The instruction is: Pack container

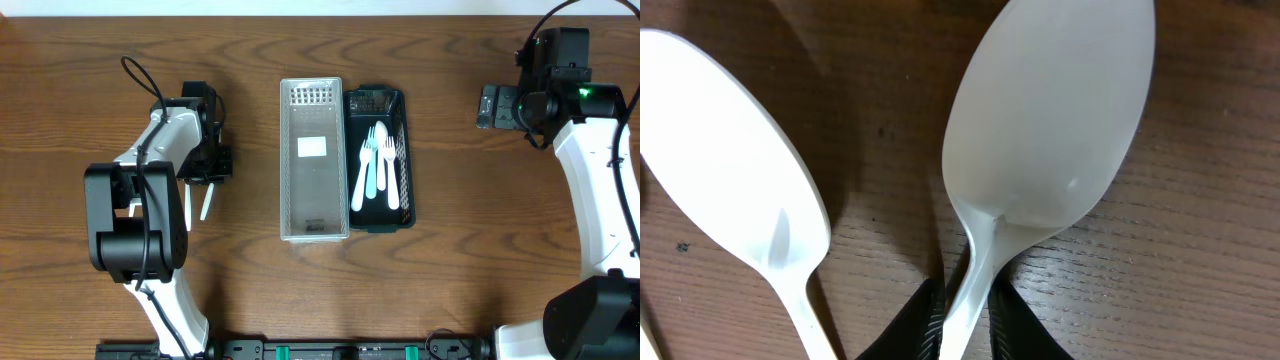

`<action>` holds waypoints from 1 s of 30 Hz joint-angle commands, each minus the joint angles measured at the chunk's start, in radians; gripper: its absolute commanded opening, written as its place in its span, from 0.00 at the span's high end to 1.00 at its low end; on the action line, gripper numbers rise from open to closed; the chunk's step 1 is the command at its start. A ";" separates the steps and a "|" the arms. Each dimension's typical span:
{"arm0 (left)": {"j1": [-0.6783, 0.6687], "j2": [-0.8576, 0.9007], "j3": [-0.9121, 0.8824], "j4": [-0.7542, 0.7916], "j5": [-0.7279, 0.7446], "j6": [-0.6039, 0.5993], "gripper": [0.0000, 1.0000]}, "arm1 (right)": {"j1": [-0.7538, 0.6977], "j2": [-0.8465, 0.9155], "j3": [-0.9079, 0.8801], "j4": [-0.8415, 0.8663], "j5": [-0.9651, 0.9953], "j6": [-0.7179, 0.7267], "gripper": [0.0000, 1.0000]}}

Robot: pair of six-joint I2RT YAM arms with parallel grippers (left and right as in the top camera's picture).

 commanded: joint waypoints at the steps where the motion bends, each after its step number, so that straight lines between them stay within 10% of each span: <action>1: -0.002 0.029 -0.002 -0.003 -0.019 -0.008 0.85 | -0.006 0.009 -0.002 0.000 -0.004 -0.017 0.01; 30: -0.119 -0.191 0.261 -0.265 -0.018 -0.050 0.94 | -0.034 0.009 -0.002 0.016 0.026 -0.046 0.01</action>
